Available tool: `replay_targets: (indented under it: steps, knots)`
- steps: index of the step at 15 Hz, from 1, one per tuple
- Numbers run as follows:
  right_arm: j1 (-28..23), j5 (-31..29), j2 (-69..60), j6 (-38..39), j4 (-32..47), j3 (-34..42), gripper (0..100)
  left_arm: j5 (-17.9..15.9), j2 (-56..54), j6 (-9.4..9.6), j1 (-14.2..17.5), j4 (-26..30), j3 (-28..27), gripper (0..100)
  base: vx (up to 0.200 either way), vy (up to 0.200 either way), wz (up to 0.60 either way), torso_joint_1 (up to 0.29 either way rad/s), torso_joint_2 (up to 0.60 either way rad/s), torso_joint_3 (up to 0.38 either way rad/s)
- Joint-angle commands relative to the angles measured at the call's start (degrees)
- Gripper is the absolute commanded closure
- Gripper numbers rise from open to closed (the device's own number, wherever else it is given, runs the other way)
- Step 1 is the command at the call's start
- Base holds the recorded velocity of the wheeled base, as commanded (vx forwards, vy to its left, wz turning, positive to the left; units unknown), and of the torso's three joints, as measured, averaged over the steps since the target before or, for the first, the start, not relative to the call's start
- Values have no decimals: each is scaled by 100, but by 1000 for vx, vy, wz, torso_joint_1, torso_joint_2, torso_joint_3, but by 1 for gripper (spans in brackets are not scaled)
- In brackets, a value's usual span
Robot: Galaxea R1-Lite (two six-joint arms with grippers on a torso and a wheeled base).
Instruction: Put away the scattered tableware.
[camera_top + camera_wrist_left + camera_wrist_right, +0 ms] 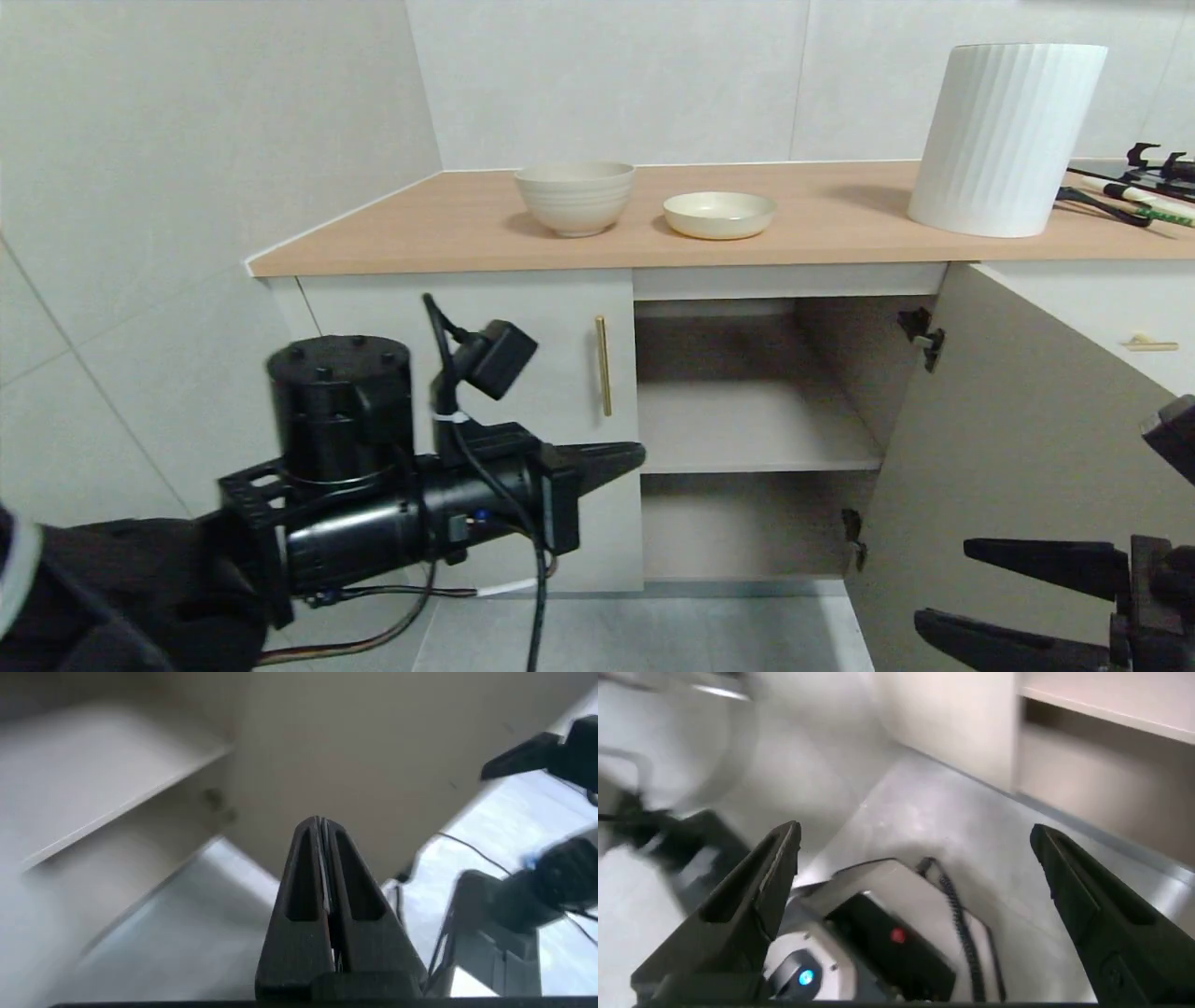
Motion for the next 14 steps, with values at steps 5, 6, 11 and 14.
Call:
replay_targets:
  steps: [5,6,11,14]
  knots:
    - [-310,-501,894,-21,790,-1751,0,61,-3213,-21,1434,2913,96,100,0,0,0,0,0,0]
    - [-381,-510,1052,-21,816,-1918,0,157,-3309,-30,1557,3018,87,100,0,0,0,0,0,0]
    - [-697,-484,1799,-12,975,-2261,0,421,-3415,-100,2032,3168,-124,0,0,0,0,0,0,0]
    - [-996,-510,1816,5,1370,-2252,0,412,-3318,-100,2348,3203,-212,0,0,0,0,0,0,0]
